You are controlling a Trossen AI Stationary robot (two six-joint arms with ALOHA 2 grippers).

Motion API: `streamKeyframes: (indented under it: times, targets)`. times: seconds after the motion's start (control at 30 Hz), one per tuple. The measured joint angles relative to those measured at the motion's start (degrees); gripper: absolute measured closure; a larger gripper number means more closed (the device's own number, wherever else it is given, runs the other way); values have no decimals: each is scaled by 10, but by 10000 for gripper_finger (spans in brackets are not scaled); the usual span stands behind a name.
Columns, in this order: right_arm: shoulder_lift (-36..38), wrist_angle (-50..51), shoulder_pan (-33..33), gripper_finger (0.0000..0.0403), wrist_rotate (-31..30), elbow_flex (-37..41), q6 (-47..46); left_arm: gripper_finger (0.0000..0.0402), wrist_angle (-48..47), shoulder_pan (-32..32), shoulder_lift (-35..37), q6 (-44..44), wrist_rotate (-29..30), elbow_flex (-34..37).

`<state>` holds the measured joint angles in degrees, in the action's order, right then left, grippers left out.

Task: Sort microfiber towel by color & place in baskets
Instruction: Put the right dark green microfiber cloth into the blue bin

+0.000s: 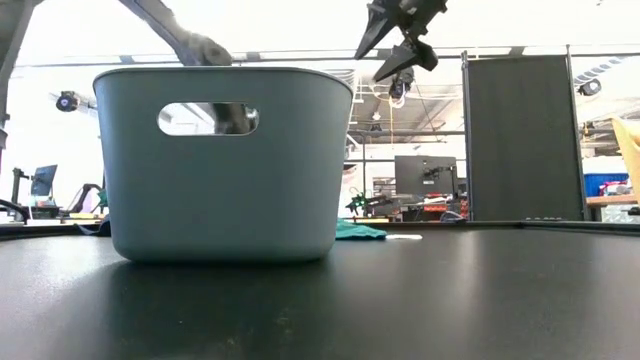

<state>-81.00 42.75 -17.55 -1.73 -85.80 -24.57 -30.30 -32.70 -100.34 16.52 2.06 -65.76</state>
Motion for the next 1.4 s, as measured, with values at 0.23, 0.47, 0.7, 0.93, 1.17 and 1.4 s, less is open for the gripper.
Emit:
streamKeyframes:
  times: [0.23, 0.47, 0.7, 0.93, 1.17, 1.4]
  targets:
    - [26, 49, 13, 145, -77, 1, -19, 400, -7, 35, 123, -14, -22, -52]
    - [46, 50, 17, 158, -89, 16, -48, 401, -7, 144, 262, -78, -126, -83]
    - [51, 51, 29, 167, -90, 24, -90, 401, -100, 292, 345, -27, -102, -84]
    - [55, 51, 89, 173, -90, 24, -167, 401, -231, 425, 362, 97, 51, -84]
    - [52, 50, 214, 175, -130, 24, -267, 401, -272, 444, 357, 146, 130, -69]
    - [44, 50, 315, 172, -182, 24, -351, 402, -144, 431, 282, 145, 64, -26]
